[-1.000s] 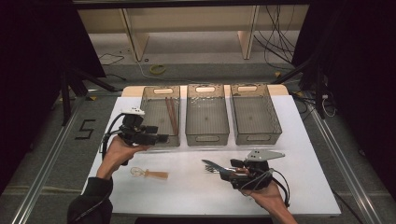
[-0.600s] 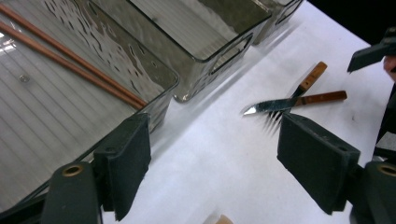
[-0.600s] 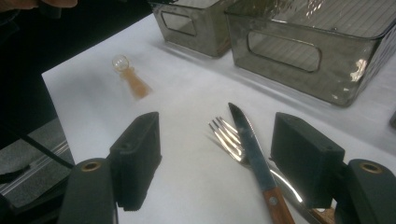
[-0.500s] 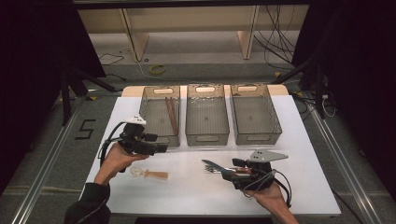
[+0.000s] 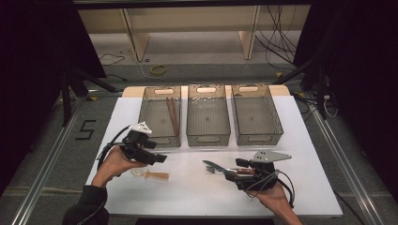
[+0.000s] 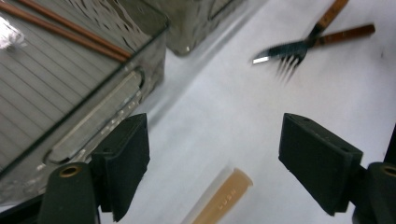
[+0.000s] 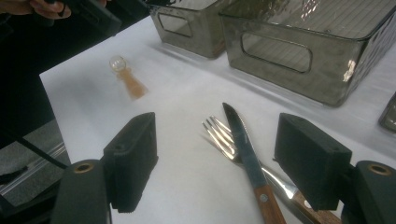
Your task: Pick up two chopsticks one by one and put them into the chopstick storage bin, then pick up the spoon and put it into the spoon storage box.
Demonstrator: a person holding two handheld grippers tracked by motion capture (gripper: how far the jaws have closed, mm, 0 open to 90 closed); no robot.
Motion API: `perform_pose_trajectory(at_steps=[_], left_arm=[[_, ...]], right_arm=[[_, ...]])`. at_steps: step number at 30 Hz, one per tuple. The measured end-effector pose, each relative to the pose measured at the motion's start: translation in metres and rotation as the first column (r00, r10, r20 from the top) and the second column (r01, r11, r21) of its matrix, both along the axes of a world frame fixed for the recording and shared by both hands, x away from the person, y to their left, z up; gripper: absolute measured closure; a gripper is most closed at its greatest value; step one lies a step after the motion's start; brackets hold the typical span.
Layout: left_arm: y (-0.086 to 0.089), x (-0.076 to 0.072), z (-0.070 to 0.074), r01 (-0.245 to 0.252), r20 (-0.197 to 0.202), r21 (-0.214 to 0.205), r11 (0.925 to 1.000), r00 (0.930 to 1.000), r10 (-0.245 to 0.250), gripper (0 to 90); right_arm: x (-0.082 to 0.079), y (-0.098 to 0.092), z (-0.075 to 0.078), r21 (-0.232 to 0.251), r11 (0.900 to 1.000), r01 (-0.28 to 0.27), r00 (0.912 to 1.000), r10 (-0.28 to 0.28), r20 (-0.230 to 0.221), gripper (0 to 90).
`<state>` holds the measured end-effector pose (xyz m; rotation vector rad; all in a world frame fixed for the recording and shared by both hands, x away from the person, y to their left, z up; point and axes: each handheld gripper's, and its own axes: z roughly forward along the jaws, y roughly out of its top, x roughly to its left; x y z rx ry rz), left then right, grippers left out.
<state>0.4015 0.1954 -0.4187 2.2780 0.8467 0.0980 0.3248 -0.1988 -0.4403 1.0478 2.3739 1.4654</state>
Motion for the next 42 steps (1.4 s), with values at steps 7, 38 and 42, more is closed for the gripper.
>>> perform_pose_trajectory(at_steps=[7,38,42], left_arm=[[0.000,-0.003,-0.007,0.007,0.001,0.084,0.9965,1.0000,-0.007,24.2],[-0.013,-0.013,-0.037,0.200,-0.082,0.300,0.9327,0.9796,-0.184,28.5],[-0.015,-0.014,-0.041,0.226,-0.088,0.332,0.9158,0.9740,-0.209,31.6]], right_arm=[[-0.001,0.003,0.000,-0.006,0.9999,-0.010,0.9999,0.010,0.004,30.5],[-0.001,0.005,0.000,-0.016,0.9998,-0.014,0.9999,0.014,-0.001,30.6],[-0.002,0.005,-0.001,-0.020,0.9996,-0.018,0.9998,0.018,-0.001,30.6]])
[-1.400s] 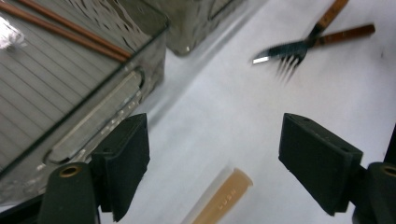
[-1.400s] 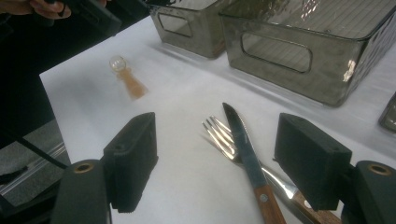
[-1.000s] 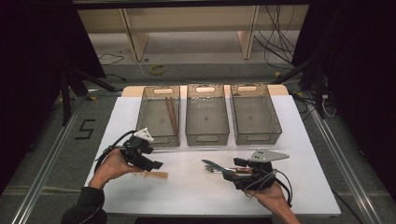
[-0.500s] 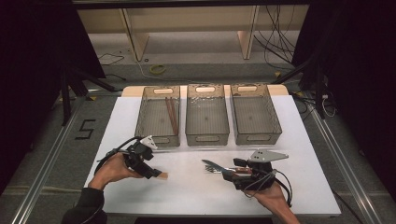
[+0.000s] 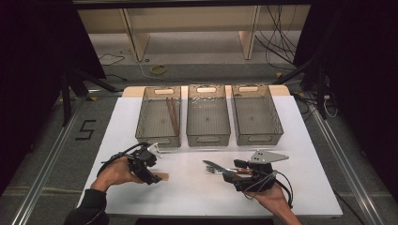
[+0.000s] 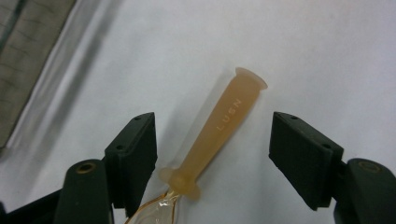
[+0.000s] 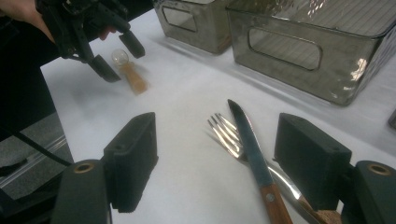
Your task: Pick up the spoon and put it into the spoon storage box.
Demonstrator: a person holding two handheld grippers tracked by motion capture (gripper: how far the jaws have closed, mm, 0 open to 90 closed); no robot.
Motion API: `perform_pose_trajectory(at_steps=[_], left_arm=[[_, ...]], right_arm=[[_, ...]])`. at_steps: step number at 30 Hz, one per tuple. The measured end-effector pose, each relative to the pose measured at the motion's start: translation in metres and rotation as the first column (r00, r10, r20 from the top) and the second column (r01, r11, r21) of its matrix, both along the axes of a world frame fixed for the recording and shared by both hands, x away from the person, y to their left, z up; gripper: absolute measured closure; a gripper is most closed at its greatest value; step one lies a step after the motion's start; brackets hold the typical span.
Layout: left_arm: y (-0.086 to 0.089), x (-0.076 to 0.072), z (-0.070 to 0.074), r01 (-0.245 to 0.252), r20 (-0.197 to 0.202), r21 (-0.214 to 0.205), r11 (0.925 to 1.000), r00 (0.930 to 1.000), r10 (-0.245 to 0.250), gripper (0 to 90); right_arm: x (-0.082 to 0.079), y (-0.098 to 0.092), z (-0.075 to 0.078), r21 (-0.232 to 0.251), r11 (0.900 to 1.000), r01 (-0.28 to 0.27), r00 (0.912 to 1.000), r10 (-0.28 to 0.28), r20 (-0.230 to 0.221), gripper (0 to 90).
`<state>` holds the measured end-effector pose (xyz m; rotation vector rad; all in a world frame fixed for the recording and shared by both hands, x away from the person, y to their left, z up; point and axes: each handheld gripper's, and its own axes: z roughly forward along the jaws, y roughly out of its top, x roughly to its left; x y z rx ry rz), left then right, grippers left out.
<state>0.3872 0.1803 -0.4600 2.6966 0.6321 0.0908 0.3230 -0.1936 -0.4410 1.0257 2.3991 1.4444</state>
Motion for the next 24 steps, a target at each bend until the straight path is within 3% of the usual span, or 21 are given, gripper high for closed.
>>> perform_pose_trajectory(at_steps=[7,11,14,17,24], left_arm=[[-0.006,-0.001,-0.008,0.025,0.004,0.032,0.9992,0.9997,-0.025,38.1],[-0.011,0.000,-0.013,0.028,-0.005,0.072,0.9970,0.9996,-0.028,45.7],[-0.012,-0.001,-0.012,0.037,-0.008,0.075,0.9965,0.9993,-0.036,49.7],[-0.011,0.000,-0.012,0.009,-0.018,0.062,0.9980,0.9998,-0.008,54.3],[-0.011,0.001,-0.011,0.001,-0.021,0.070,0.9975,0.9998,0.000,62.2]], right_arm=[[-0.001,0.001,0.000,-0.006,1.0000,-0.003,1.0000,0.003,0.003,30.7],[-0.001,0.003,0.000,-0.008,1.0000,-0.006,1.0000,0.006,0.001,30.8],[-0.001,0.003,0.000,-0.009,0.9999,-0.006,1.0000,0.006,0.000,30.8],[-0.001,0.002,0.000,-0.010,0.9999,-0.004,1.0000,0.004,-0.002,30.8],[-0.001,0.002,-0.001,-0.010,0.9999,-0.005,1.0000,0.005,-0.001,30.9]])
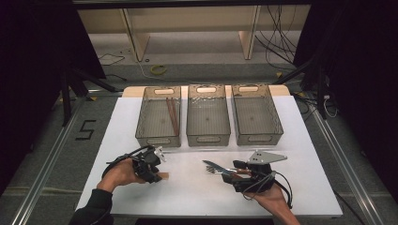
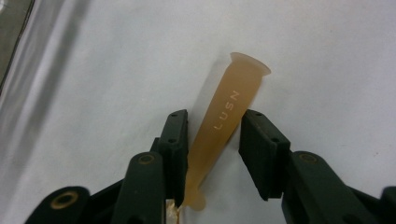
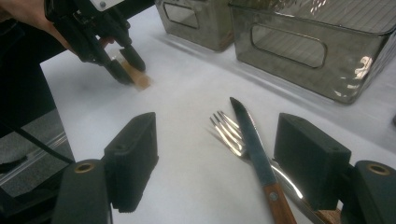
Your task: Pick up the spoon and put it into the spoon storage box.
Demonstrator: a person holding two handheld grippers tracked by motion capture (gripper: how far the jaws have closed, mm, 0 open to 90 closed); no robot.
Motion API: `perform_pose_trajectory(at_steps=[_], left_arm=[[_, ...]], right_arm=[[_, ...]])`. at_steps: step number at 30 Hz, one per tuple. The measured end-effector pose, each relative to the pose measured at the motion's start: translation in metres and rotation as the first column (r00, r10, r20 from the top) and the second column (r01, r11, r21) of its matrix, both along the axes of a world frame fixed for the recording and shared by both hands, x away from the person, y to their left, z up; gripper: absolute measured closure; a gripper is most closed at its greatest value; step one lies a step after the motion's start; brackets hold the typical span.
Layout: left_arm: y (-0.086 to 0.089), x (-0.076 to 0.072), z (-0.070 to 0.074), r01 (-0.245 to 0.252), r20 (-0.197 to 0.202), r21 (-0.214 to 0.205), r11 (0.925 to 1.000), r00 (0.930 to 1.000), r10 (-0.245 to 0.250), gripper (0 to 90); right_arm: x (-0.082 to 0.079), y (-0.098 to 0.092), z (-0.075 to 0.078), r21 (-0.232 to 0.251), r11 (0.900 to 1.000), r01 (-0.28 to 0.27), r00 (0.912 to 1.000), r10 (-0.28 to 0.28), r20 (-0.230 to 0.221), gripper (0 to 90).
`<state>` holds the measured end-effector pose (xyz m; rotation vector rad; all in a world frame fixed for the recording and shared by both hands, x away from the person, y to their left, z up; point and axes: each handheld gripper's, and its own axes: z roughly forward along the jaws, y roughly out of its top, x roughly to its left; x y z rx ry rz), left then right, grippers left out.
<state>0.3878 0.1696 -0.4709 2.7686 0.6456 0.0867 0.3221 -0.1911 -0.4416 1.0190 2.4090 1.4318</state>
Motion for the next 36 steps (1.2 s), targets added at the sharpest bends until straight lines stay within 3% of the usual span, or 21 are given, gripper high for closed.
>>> perform_pose_trajectory(at_steps=[6,16,23,26,28,32,34,36], left_arm=[[0.004,0.002,0.000,-0.008,0.000,-0.023,0.9997,1.0000,0.008,73.0],[0.004,0.002,0.000,-0.024,0.002,-0.026,0.9994,0.9997,0.024,75.2],[0.009,0.004,0.008,-0.062,0.020,-0.058,0.9964,0.9978,0.063,75.5],[0.013,0.005,0.019,-0.110,0.023,-0.120,0.9867,0.9933,0.113,75.6],[0.013,0.005,0.021,-0.118,0.029,-0.132,0.9842,0.9920,0.123,75.6],[0.013,0.006,0.025,-0.172,0.031,-0.189,0.9667,0.9829,0.181,75.5],[0.013,0.007,0.027,-0.202,0.033,-0.223,0.9537,0.9762,0.214,75.5],[0.014,0.007,0.028,-0.208,0.027,-0.251,0.9453,0.9748,0.222,75.5]], right_arm=[[0.000,0.000,0.000,-0.001,1.0000,0.000,1.0000,0.000,-0.004,30.9],[0.000,-0.001,0.001,0.002,1.0000,0.001,1.0000,-0.001,0.000,30.9],[0.000,-0.001,0.001,0.001,1.0000,0.002,1.0000,-0.002,-0.002,30.9],[0.001,-0.002,0.000,0.001,1.0000,0.002,1.0000,-0.002,-0.005,30.9],[0.001,-0.002,0.000,0.001,1.0000,0.003,1.0000,-0.003,-0.003,30.9],[0.001,-0.002,0.000,0.000,1.0000,0.004,1.0000,-0.004,-0.002,30.9],[0.001,-0.002,0.000,0.000,1.0000,0.003,1.0000,-0.003,-0.001,30.9],[0.001,-0.002,0.000,0.000,1.0000,0.003,1.0000,-0.003,-0.002,30.9]])
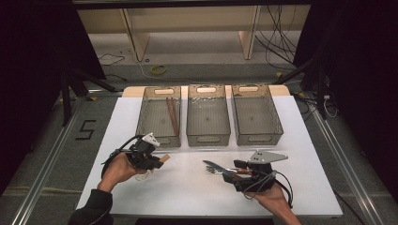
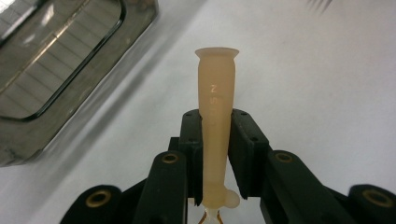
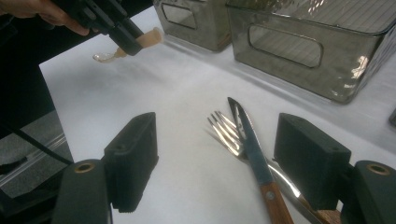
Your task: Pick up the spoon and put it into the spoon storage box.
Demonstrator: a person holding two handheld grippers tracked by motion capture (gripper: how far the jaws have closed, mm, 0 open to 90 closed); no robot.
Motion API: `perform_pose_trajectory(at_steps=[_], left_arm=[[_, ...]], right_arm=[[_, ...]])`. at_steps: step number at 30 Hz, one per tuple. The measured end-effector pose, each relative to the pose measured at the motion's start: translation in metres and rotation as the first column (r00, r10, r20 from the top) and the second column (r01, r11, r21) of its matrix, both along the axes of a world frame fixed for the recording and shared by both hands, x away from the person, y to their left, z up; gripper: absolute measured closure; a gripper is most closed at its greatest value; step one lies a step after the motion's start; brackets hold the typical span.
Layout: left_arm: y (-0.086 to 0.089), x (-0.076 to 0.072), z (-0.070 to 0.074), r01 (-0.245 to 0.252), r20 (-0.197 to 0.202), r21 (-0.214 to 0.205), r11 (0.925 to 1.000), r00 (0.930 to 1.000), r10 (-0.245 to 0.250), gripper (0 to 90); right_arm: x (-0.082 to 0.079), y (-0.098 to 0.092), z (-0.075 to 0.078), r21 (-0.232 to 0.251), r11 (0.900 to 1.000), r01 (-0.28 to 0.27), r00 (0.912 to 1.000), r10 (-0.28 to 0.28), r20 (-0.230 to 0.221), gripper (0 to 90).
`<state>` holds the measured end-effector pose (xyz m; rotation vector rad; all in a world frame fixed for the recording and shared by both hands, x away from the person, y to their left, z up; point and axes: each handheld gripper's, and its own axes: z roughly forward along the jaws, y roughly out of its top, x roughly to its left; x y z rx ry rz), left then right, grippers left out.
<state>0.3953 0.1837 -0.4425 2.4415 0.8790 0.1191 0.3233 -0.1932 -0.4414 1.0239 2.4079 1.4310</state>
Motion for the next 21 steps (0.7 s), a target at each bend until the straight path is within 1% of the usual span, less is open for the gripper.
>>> perform_pose_trajectory(at_steps=[3,4,5,6,11,14,17,18,19,21], left_arm=[[0.000,0.000,0.003,-0.019,0.013,-0.046,0.9987,0.9997,0.020,75.4],[0.000,0.000,0.003,-0.019,0.013,-0.046,0.9987,0.9997,0.020,75.4],[-0.001,0.000,0.004,-0.017,0.017,-0.068,0.9976,0.9997,0.019,75.4],[-0.001,0.000,0.005,-0.013,0.029,-0.073,0.9972,0.9995,0.015,75.4],[-0.002,0.000,0.007,-0.023,0.052,-0.101,0.9947,0.9983,0.028,75.4],[-0.003,-0.001,0.009,-0.028,0.057,-0.119,0.9925,0.9978,0.035,75.4],[-0.003,-0.001,0.010,-0.031,0.064,-0.124,0.9917,0.9971,0.039,75.4],[-0.004,-0.001,0.011,-0.040,0.078,-0.145,0.9887,0.9956,0.052,75.4],[-0.004,-0.001,0.011,-0.040,0.078,-0.145,0.9887,0.9956,0.052,75.4],[-0.005,0.000,0.013,-0.044,0.082,-0.169,0.9846,0.9949,0.059,75.4]], right_arm=[[0.000,0.000,0.000,0.000,1.0000,0.002,1.0000,-0.002,-0.001,30.9],[0.000,0.000,0.000,0.001,1.0000,0.003,1.0000,-0.003,-0.001,30.9],[0.000,0.000,0.000,0.000,1.0000,0.003,1.0000,-0.003,-0.001,30.9],[0.000,0.000,0.000,-0.001,1.0000,0.003,1.0000,-0.003,0.000,30.9],[0.000,0.000,-0.001,-0.001,1.0000,0.004,1.0000,-0.004,-0.003,30.9],[0.000,0.000,-0.001,0.000,1.0000,0.004,1.0000,-0.004,-0.002,30.9],[0.001,0.000,-0.001,0.000,1.0000,0.003,1.0000,-0.003,-0.002,30.9],[0.001,0.001,-0.001,-0.002,1.0000,0.003,1.0000,-0.003,-0.004,30.9],[0.001,0.001,-0.001,-0.002,1.0000,0.002,1.0000,-0.002,-0.004,30.9],[0.001,0.001,-0.002,-0.001,1.0000,0.002,1.0000,-0.002,-0.005,30.9]])
